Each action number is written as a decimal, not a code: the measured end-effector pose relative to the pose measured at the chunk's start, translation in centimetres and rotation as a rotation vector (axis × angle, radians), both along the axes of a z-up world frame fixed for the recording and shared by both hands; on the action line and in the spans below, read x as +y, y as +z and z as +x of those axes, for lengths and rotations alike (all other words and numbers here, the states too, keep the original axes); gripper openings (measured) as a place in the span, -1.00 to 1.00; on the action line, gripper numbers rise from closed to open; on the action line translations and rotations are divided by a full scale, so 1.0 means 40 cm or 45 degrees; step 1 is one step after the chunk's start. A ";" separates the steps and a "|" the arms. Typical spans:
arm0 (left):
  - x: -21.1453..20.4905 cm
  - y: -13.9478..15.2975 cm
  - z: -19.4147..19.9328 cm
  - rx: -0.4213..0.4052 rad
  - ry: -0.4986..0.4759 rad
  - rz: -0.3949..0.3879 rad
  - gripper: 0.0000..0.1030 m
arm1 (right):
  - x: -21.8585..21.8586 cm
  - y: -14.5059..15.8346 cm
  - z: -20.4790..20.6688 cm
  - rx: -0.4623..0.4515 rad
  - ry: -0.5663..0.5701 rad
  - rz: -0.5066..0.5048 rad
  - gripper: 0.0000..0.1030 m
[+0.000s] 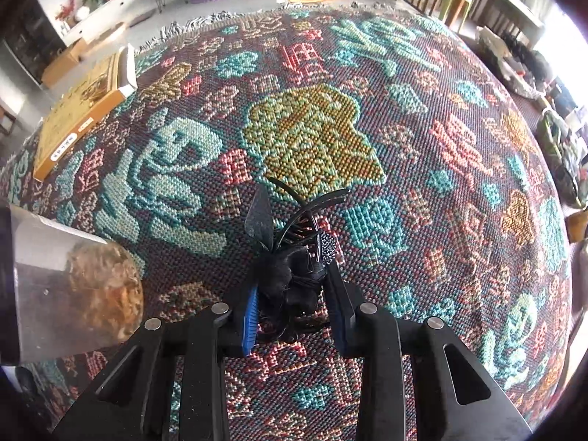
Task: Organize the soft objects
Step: 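Carry both held items over the white box and release them inside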
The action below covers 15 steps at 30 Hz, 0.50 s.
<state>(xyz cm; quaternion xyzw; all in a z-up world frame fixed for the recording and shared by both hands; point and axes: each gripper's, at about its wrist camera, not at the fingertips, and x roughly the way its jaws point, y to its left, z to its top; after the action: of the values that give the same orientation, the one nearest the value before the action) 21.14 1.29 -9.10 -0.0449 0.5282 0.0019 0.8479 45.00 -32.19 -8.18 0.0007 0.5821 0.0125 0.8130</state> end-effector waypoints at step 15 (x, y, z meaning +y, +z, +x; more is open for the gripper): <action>0.064 0.257 0.058 -0.227 0.059 -0.097 -0.29 | 0.334 0.432 -0.140 -0.262 0.325 0.077 -0.35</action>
<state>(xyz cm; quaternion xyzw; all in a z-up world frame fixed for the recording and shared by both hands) 23.45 3.84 1.16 -0.0894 0.4491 -0.0024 0.8890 39.38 -18.83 9.11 -0.0502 0.4904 0.1330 0.8599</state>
